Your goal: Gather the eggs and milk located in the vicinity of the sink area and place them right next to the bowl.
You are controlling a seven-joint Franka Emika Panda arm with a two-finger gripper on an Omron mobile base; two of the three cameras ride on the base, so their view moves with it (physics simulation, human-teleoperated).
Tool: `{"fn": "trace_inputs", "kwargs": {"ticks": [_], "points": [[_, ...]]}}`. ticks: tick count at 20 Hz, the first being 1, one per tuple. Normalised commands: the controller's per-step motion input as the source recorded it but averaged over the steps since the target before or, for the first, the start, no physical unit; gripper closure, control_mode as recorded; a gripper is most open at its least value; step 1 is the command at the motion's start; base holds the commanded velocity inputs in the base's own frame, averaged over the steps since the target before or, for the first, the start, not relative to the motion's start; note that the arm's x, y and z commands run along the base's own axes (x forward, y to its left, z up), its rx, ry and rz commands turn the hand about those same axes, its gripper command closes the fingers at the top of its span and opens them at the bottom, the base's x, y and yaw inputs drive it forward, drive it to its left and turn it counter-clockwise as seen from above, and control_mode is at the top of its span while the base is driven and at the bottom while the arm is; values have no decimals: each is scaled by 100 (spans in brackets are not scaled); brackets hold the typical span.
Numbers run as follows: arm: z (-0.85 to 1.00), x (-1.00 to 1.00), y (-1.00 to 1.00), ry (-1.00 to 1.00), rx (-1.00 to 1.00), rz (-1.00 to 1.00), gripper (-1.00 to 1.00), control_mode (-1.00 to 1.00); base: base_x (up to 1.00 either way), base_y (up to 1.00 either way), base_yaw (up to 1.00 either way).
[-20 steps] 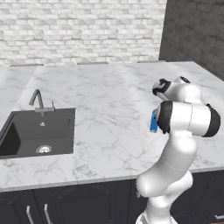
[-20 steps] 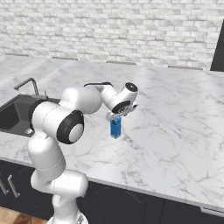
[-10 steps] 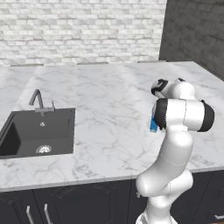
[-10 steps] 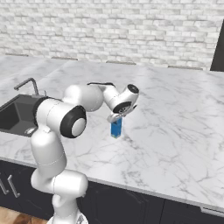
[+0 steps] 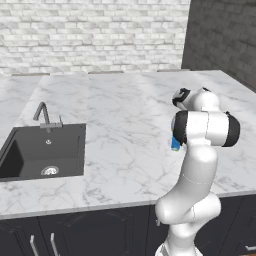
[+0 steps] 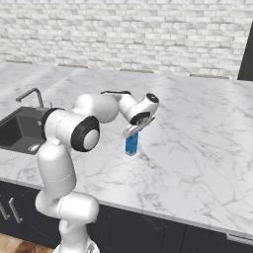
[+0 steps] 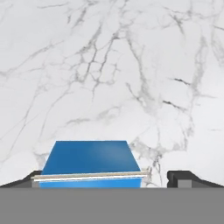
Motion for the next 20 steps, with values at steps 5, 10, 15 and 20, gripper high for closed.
{"fn": "trace_inputs", "kwargs": {"ticks": [5,10,15,20], "points": [[-61,-15,13,7,0,0,-100,-100,0,0,0],[-78,-47,8,5,0,0,100,-100,0,0,0],[-50,-41,5,0,0,0,100,-100,0,0,0],[0,-5,0,0,0,0,100,-100,0,0,0]]}}
